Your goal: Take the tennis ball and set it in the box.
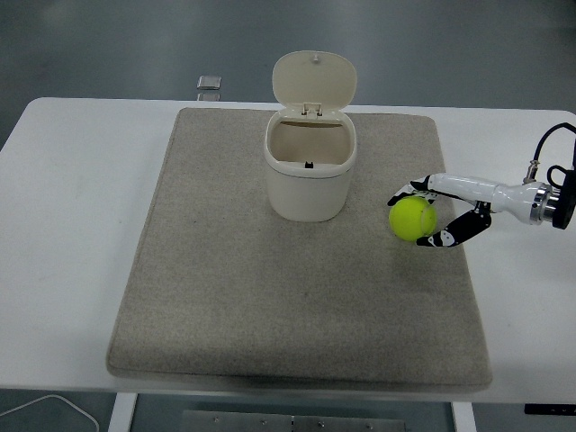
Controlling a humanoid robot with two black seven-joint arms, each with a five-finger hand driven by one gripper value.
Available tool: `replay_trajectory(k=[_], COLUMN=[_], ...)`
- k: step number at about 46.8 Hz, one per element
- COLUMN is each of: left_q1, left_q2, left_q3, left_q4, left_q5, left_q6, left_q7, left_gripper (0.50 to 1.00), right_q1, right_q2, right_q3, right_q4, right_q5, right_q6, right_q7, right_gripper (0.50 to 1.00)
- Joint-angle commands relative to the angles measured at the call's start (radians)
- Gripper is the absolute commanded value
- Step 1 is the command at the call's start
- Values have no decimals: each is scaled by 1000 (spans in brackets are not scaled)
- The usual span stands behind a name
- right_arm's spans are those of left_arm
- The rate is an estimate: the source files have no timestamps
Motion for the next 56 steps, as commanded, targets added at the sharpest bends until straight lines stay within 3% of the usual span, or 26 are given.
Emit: replay_trajectory(k=[1, 16, 23, 28, 47, 56], left_q1=[0, 0, 0, 0, 0, 0], left_q2=[0, 0, 0, 0, 0, 0], left_q3=[0, 0, 0, 0, 0, 0], left_q4=[0, 0, 0, 0, 0, 0], left_q5=[0, 0, 0, 0, 0, 0], left_q6=[0, 0, 0, 0, 0, 0], left_q7=[0, 0, 0, 0, 0, 0], left_gripper=[992, 992, 992, 992, 990, 990], right_q1=[30, 183, 253, 283, 308, 314], right_q2=[-17, -25, -10, 41, 157, 206], right_q3=[3, 3, 1, 1, -2, -4], right_q4=[4, 40, 38, 33, -26, -55], right_q5=[5, 68, 121, 129, 132, 132], right_q6=[3, 55, 104, 118, 111, 101], right_q7=[11, 33, 30, 28, 11, -44], right_gripper=[500, 500, 500, 500, 500, 500])
